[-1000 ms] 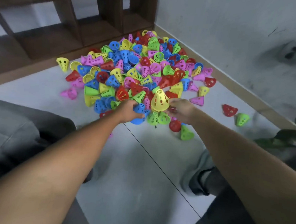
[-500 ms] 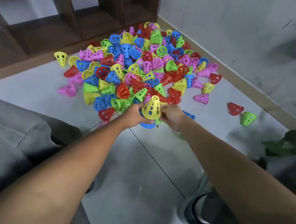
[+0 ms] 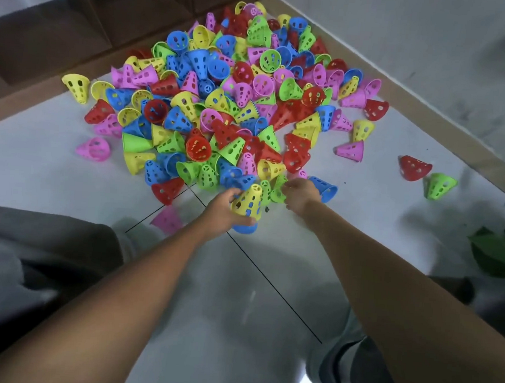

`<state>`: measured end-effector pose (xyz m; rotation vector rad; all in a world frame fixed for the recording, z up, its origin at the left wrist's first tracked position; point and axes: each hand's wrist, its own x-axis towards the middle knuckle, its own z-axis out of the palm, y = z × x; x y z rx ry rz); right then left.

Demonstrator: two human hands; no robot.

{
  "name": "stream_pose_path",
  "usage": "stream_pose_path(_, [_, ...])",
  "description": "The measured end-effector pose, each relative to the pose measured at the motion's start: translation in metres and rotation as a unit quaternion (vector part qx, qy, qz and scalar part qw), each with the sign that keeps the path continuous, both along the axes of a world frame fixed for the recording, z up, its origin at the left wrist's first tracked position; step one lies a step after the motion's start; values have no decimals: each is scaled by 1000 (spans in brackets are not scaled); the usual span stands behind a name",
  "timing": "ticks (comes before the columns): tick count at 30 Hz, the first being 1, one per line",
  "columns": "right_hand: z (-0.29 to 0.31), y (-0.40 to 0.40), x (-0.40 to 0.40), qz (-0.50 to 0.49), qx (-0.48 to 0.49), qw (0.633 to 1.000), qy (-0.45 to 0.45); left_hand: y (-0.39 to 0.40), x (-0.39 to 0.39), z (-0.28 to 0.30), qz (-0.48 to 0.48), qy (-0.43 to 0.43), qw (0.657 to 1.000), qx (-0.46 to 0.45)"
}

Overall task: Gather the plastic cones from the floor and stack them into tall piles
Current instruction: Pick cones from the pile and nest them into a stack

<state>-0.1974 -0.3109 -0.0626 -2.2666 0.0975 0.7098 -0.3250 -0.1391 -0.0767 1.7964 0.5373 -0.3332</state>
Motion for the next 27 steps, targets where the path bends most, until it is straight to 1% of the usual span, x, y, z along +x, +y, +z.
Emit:
stream_pose_path(2, [-7, -9, 6, 26, -48, 998, -36, 2, -4, -12, 8, 20, 999, 23])
stream_pose_path(4, [-13, -16, 11, 54, -77, 993, -65, 1, -7, -21, 18, 28, 999, 27])
stream_pose_path(8, [-23, -21, 15, 78, -101, 990, -61, -1, -9, -35, 6, 41, 999, 35])
stream_pose_path(10, [-29, -21, 14, 97, -123, 985, -71, -3, -11, -42, -19, 53, 996, 63])
stream_pose_path(13, [-33, -24, 12, 123, -160, 970, -134, -1, -13, -44, -57, 53, 988, 130])
stream_pose_path(15, [-35, -25, 10, 122, -165, 966, -157, 2, -11, -41, -64, 44, 987, 143])
stream_pose_path(19, [-39, -24, 15, 101, -146, 963, -203, 5, 11, -31, -42, -4, 990, 133])
stream_pose_path(22, [-46, -23, 17, 115, -148, 965, -184, 6, 30, -25, -31, -45, 987, 153])
stream_pose_path(27, [-59, -23, 26, 167, -209, 950, -161, 8, 53, -25, -98, -80, 965, 229])
